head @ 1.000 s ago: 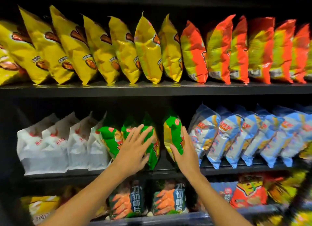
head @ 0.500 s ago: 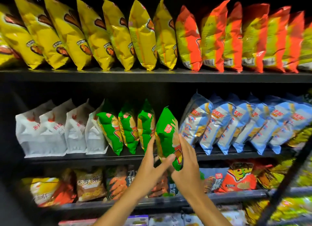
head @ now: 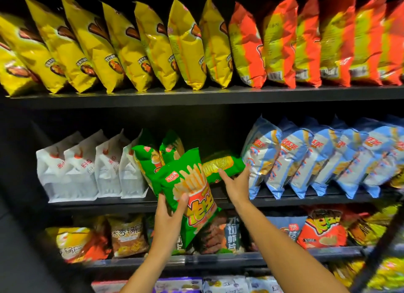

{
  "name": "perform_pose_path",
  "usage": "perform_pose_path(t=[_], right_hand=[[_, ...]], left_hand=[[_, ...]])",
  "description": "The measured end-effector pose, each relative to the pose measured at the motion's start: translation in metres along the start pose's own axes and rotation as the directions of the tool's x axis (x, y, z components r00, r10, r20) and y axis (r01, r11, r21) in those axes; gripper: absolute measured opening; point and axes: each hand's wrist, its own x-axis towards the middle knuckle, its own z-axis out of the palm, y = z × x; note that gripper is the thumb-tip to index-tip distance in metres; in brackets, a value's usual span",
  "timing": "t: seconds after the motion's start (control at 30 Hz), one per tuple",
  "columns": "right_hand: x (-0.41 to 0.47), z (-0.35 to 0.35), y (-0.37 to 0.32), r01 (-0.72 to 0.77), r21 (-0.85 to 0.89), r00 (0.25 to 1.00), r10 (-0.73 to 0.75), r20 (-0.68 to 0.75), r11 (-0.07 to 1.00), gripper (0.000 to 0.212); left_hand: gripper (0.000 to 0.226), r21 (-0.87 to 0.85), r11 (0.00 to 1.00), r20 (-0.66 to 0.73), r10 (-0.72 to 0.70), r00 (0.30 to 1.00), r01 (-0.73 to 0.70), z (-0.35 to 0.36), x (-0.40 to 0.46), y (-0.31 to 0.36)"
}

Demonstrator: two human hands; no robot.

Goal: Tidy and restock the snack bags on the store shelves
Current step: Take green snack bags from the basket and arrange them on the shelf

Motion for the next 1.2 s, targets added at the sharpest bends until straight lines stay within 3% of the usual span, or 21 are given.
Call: perform_pose_path(t=[0.13, 0.23, 0.33, 0.4, 0.5, 0.57, 0.73, 0.87, 0.93, 1.0, 1.1, 1.2], right_hand=[[0.001, 0.015, 0.000, -0.056, 0.044, 0.976, 0.064, -0.209, 0.997, 0.060], [-0.002, 0.023, -0.010, 0.144, 0.045, 0.956, -0.127, -0.264, 0.989, 0.036], [0.002, 0.036, -0.026, 0.405, -0.047, 0.891, -0.405, -0.207, 0.913, 0.038], [0.003, 0.049, -0.032, 0.523, -0.169, 0.843, -0.536, -0.041, 0.835, 0.046], [-0.006, 0.063, -0.022, 0.585, -0.138, 0.801, -0.544, 0.251, 0.799, 0.059], [-0.012, 0.061, -0.011, 0.608, -0.165, 0.785, -0.555, 0.276, 0.777, 0.062], [-0.023, 0.038, -0.004, 0.530, -0.193, 0.840, -0.480, 0.254, 0.826, 0.071], [-0.042, 0.018, -0.014, 0.539, -0.126, 0.834, -0.506, 0.219, 0.833, 0.055], [-0.054, 0.011, -0.022, 0.416, 0.024, 0.854, -0.400, 0.331, 0.909, 0.052], [-0.065, 0.005, -0.029, 0.229, 0.114, 0.832, -0.255, 0.492, 0.967, 0.062], [-0.078, -0.005, -0.032, 0.209, 0.104, 0.811, -0.232, 0.537, 0.972, 0.056], [-0.090, -0.015, -0.033, 0.222, 0.124, 0.856, -0.254, 0.451, 0.967, 0.043]], left_hand=[[0.058, -0.015, 0.999, -0.010, 0.028, 1.000, -0.028, -0.014, 0.000, -0.010], [0.048, -0.021, 0.998, -0.040, 0.054, 0.998, -0.055, -0.025, 0.000, -0.010], [0.042, -0.015, 0.998, -0.086, 0.061, 0.994, -0.063, -0.038, 0.002, -0.010], [0.041, -0.024, 0.997, -0.094, 0.066, 0.993, -0.068, -0.045, 0.002, -0.011], [0.037, -0.039, 0.998, -0.078, 0.055, 0.995, -0.058, -0.051, 0.003, -0.010], [0.035, -0.036, 0.998, -0.064, 0.058, 0.996, -0.060, -0.054, 0.004, -0.007], [0.032, -0.024, 0.998, -0.037, 0.062, 0.997, -0.063, -0.058, 0.004, -0.007], [0.038, -0.004, 0.998, 0.051, 0.063, 0.997, -0.063, -0.056, 0.005, -0.006], [0.048, 0.009, 0.998, 0.133, 0.054, 0.990, -0.056, -0.054, 0.007, -0.006], [0.054, 0.042, 0.998, 0.229, 0.035, 0.973, -0.046, -0.051, 0.008, -0.008], [0.055, 0.015, 1.000, 0.341, -0.020, 0.940, 0.016, -0.046, 0.008, -0.012], [0.089, -0.025, 0.999, 0.336, -0.018, 0.942, 0.028, -0.038, 0.004, -0.009]])
